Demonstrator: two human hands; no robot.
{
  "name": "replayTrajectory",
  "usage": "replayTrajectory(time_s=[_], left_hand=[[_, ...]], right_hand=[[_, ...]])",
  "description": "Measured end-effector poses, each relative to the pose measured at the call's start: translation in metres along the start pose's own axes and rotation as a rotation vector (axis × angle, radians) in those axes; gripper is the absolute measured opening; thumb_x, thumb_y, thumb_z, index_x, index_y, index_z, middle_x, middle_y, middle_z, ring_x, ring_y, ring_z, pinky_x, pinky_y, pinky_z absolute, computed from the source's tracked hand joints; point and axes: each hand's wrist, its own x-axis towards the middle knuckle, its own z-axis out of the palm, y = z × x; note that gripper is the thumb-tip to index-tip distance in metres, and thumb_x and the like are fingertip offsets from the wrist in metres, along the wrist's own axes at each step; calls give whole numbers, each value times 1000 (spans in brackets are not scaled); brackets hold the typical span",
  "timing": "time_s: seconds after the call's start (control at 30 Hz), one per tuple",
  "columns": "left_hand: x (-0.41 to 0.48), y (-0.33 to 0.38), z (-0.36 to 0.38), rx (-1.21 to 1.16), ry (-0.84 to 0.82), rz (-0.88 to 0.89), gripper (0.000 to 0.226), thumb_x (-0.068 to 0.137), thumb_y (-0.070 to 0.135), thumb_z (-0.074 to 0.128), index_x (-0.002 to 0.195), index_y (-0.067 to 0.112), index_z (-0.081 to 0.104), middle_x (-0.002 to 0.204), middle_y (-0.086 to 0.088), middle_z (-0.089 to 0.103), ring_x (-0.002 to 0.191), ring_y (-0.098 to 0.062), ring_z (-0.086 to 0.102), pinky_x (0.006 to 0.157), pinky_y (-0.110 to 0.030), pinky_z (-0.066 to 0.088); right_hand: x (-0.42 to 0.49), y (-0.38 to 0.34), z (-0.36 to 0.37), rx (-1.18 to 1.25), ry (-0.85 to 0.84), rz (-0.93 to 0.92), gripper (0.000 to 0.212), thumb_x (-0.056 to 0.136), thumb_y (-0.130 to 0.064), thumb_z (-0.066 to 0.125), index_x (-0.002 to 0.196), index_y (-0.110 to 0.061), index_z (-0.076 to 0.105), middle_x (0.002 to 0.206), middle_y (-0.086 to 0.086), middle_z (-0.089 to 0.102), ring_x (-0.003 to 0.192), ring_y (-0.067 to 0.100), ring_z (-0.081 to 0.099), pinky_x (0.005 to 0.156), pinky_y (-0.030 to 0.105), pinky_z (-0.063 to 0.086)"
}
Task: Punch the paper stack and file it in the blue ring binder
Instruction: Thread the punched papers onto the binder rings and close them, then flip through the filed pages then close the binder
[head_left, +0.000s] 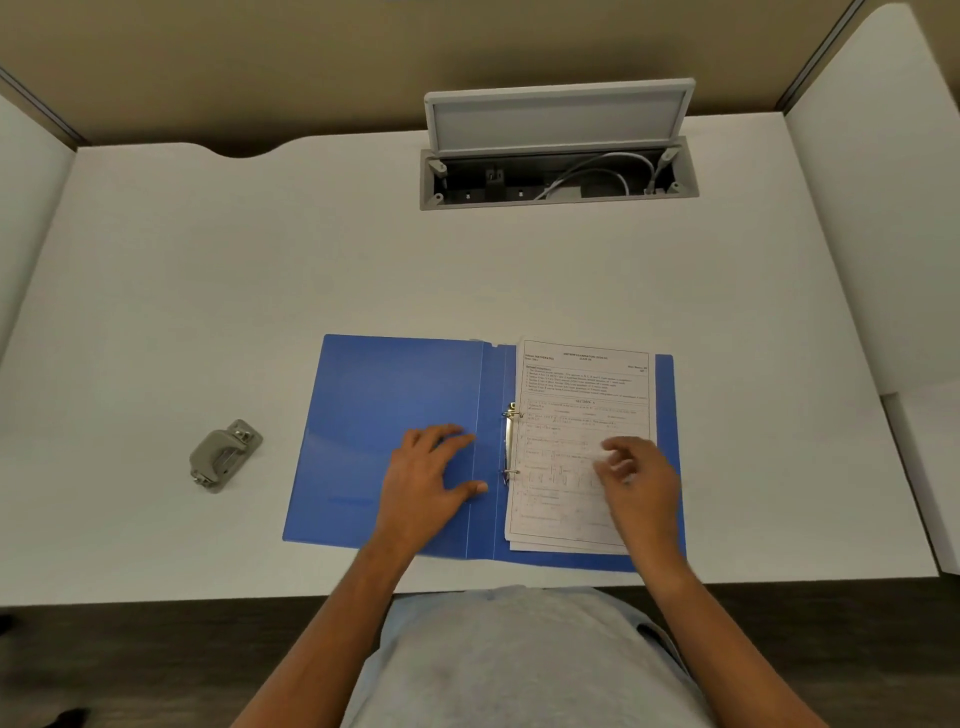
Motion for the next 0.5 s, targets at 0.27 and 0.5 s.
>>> replayTrajectory(time_s=[0.27, 0.5], left_hand=[[-13, -44, 8, 341, -179, -13, 109, 75, 97, 39, 166, 38, 23, 178, 6, 12, 163, -33, 14, 127, -68, 16], [-2, -34, 13, 393, -226, -23, 109, 78, 98, 25, 167, 37, 18, 178, 3, 9, 163, -37, 13, 126, -69, 17]], right_hand=[[-15, 41, -39, 95, 62, 422, 36, 91, -12, 82, 123, -15, 65, 111, 6, 69, 103, 26, 66, 87, 42, 59], [-6, 31, -42, 170, 131, 384, 24, 91, -15, 83, 111, -13, 69, 92, 5, 70, 88, 24, 69, 69, 27, 53]])
